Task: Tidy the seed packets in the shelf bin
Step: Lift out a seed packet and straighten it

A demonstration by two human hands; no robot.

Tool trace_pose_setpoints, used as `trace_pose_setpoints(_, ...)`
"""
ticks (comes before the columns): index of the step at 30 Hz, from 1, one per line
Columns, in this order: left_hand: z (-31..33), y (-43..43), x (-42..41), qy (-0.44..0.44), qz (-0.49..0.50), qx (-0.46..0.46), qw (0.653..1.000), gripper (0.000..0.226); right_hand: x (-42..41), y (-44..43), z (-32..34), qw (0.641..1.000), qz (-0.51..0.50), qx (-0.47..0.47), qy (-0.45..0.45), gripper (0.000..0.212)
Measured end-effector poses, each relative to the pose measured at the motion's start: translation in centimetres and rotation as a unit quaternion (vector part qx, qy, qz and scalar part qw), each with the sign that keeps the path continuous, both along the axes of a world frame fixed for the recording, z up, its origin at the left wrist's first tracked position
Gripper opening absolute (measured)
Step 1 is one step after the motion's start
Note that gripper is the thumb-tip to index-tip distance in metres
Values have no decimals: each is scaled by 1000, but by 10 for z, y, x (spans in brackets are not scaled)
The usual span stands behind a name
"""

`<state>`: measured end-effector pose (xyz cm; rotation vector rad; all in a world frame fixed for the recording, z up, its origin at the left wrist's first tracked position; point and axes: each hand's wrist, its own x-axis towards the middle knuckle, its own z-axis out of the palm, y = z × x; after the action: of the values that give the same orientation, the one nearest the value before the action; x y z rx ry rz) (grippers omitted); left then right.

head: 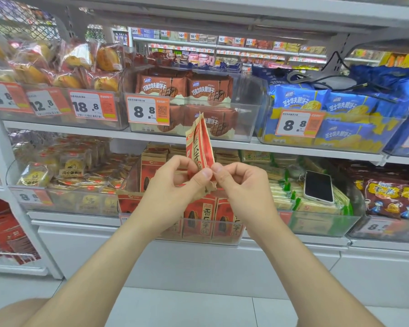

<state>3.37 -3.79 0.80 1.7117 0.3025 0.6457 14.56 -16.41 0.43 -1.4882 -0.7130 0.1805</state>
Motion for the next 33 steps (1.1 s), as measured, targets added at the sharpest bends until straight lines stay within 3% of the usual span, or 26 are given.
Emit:
trace_pose_setpoints(13,-1,2,1,13,8,-8,1000,28,10,-1,-4,999,24,-23,4,27)
trace_pose_setpoints(16,-2,4,2,3,48,-29,998,40,6,-5,3,995,87,-50,5,22)
trace_pose_setpoints(19,-1,3,6,-5,85,-107,991,59,5,-10,4,974,188,-122,-25,20)
trace_pose_setpoints(22,-4,-3,10,13,95,-116,989,53,1,-13,4,953,238,-186,-30,20)
trace_pose_setpoints(25,-9,-9,11,8,76,-67,995,48,-5,-13,10,947,268,-179,16,32)
trace_pose_setpoints(29,-7,-12,9,0,58,-53,997,55,-2,-11,13,976,163,-139,32,49)
trace_pose_setpoints(33,-10,-15,11,11,44,-33,998,43,3,-7,8,994,73,-84,6,36)
